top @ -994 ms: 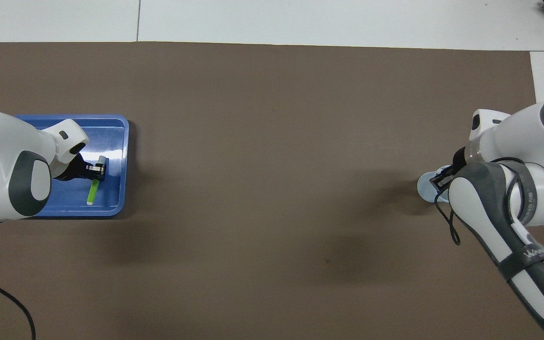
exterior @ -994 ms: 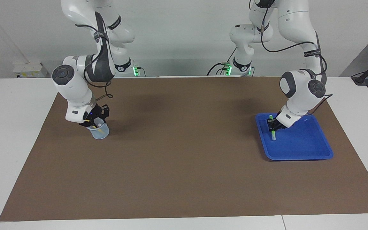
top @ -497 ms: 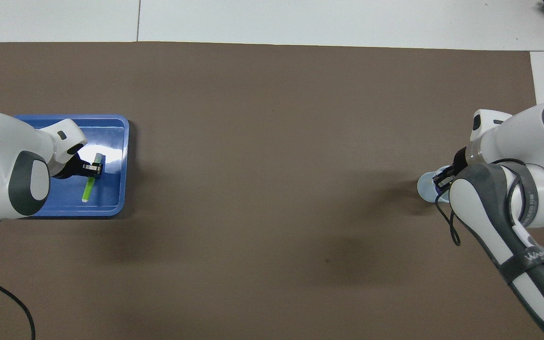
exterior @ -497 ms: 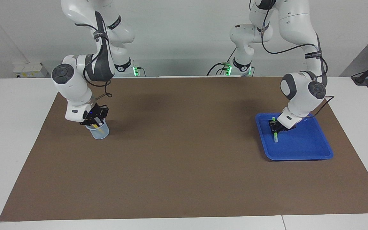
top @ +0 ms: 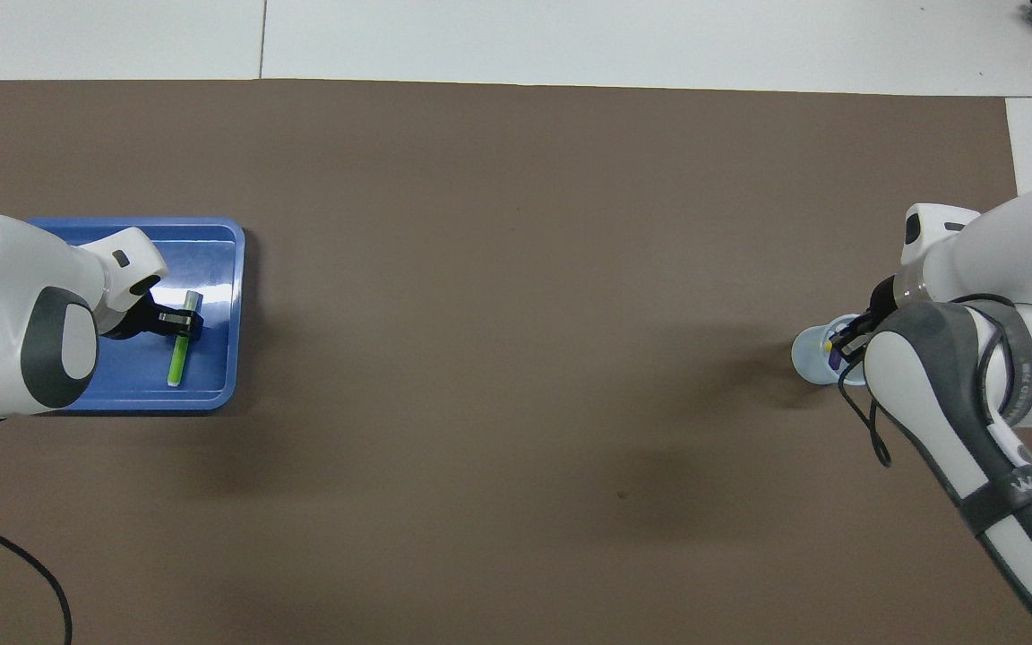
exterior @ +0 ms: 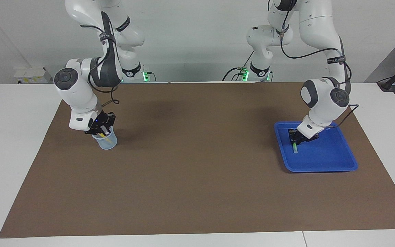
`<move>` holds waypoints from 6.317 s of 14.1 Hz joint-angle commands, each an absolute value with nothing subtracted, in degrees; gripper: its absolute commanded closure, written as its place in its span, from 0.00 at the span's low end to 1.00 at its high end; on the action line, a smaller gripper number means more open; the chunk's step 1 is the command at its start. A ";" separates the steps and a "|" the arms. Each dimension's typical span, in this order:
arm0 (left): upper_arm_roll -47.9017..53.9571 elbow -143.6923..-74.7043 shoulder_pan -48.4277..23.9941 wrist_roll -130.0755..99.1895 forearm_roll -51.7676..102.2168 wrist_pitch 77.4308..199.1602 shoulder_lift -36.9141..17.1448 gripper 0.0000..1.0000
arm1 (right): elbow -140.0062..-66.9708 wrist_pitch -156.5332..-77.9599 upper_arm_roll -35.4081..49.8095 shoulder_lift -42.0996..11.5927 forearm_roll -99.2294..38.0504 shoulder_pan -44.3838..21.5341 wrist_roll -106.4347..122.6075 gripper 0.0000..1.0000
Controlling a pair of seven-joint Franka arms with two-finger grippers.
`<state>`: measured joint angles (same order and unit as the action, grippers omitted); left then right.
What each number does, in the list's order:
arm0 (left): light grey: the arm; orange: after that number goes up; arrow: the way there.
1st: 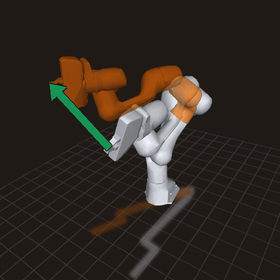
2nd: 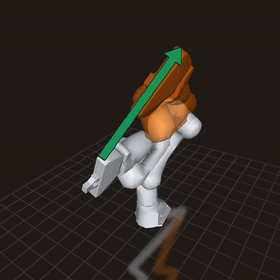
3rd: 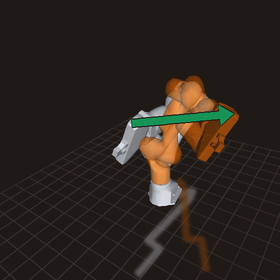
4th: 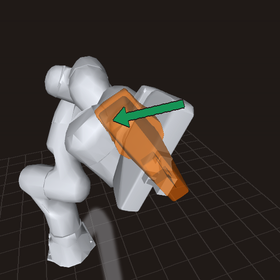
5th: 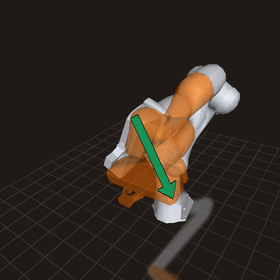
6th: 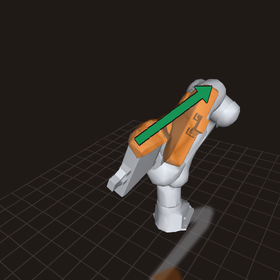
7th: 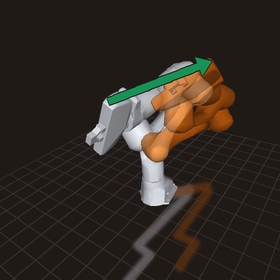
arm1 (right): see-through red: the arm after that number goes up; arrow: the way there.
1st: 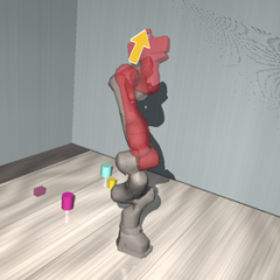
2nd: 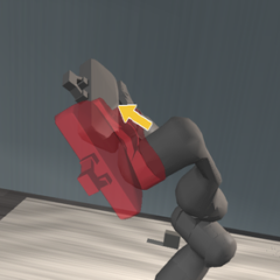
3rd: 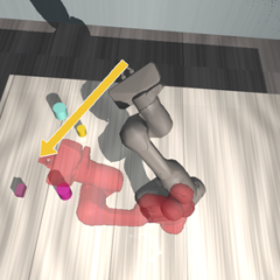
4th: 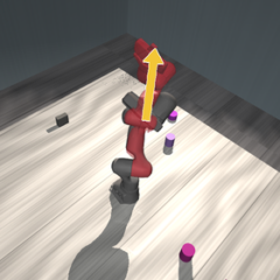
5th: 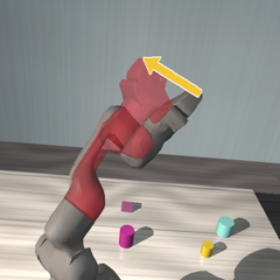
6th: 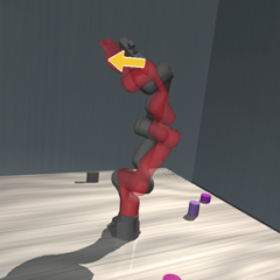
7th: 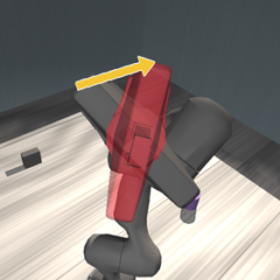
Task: Right arm passes pens to left for tray arrangement
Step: 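Lift the purple pen from the cup with the right gripper, then carry the purple pen toward the left gripper while the left gripper approaches, then grasp the purple pen with the left gripper while the right gripper releases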
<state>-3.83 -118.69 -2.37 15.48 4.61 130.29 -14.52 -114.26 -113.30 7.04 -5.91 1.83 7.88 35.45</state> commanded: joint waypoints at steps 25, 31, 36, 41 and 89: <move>-3.52 -95.71 -0.97 -31.51 35.13 106.00 -11.96 0.36 | -104.57 -114.48 19.25 -0.45 -25.02 -0.96 -0.34 1.00; -2.99 -97.56 -1.67 -50.69 43.58 106.00 -10.29 0.36 | -109.94 -131.45 19.25 0.52 -35.22 -7.11 -11.41 1.00; -2.90 -103.52 -2.63 -59.31 50.18 107.92 -6.51 0.36 | -114.77 -149.02 19.25 0.27 -41.12 -14.84 -21.52 1.00; -2.90 -112.22 -8.52 -64.33 50.27 115.04 0.43 0.35 | -117.77 -172.85 19.25 -4.47 -53.59 -26.00 -22.32 1.00; -3.43 -123.14 -11.26 -48.20 42.29 111.38 10.63 1.00 | -116.46 -151.64 18.63 -1.41 -59.24 -15.75 -2.23 0.00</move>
<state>-3.39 -123.99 -13.81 -54.38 44.48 116.08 9.81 -116.21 -157.24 18.39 -2.94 -58.79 -19.50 -7.89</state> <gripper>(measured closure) 0.819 0.000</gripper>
